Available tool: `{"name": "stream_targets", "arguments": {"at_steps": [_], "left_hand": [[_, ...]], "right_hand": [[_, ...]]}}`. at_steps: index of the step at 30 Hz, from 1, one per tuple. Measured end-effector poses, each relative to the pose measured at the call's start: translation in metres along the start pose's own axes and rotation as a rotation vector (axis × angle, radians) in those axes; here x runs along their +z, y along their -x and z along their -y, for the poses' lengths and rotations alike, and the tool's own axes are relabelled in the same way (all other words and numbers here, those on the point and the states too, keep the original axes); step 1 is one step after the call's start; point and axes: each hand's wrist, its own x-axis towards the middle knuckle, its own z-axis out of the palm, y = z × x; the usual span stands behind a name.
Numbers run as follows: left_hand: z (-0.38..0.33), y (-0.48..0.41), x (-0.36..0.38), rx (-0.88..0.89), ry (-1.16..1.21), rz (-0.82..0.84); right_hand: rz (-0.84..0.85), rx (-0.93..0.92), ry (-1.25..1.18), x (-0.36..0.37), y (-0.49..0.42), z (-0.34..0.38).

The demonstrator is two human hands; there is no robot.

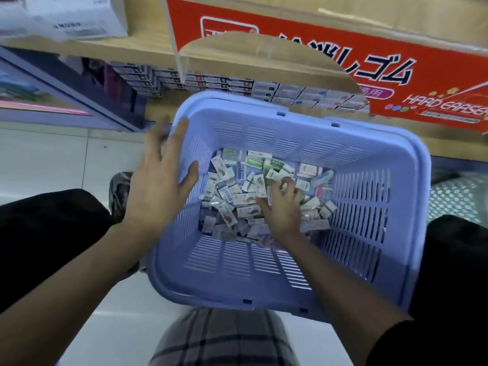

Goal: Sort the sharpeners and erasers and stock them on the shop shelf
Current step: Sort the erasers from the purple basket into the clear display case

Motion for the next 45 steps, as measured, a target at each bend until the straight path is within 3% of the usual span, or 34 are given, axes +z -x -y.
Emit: {"name": "stream_targets", "arguments": {"at_steps": [3,5,9,11,13,16,20,24,28,32,34,37,42,45], "left_hand": [[-0.016,0.011,0.009,0.248,-0.146,-0.138],[-0.031,0.017,0.03,0.349,0.029,0.03],[-0.026,0.021,0.104,0.047,0.227,0.555],[-0.017,0.018,0.135,-0.032,0.198,0.683],[-0.015,0.015,0.157,0.0,0.129,0.762],[-0.02,0.007,0.175,0.025,0.114,0.734],[-0.04,-0.006,0.196,0.166,0.048,0.575],[-0.059,-0.014,0.208,0.185,-0.029,0.59],[-0.061,-0.022,0.203,0.15,0.034,0.557],[-0.06,-0.022,0.204,0.268,0.093,0.585],[-0.061,-0.015,0.205,0.285,0.196,0.603],[-0.061,-0.002,0.205,0.299,0.228,0.503],[-0.057,0.0,0.199,0.098,0.41,0.51],[-0.053,-0.006,0.193,0.044,0.394,0.522]], "right_hand": [[0.055,-0.01,-0.142,-0.016,-0.002,-0.008],[0.091,-0.03,-0.221,-0.03,-0.004,-0.017],[0.129,0.03,-0.08,-0.044,-0.003,-0.053],[0.133,0.101,-0.074,-0.043,0.004,-0.071],[0.119,0.133,-0.148,-0.04,0.011,-0.08],[0.165,0.09,-0.111,-0.034,0.018,-0.075],[0.231,0.023,-0.189,-0.021,0.019,-0.062],[0.173,0.007,-0.16,-0.015,0.028,-0.073],[0.355,-0.024,-0.024,-0.023,0.027,-0.08],[0.458,-0.118,0.074,-0.033,0.02,-0.089],[0.467,-0.152,0.116,-0.036,0.019,-0.09],[0.388,-0.194,0.195,-0.037,0.019,-0.08],[0.439,-0.161,0.103,-0.029,0.034,-0.078],[0.446,-0.099,-0.067,-0.034,0.036,-0.077]]}}
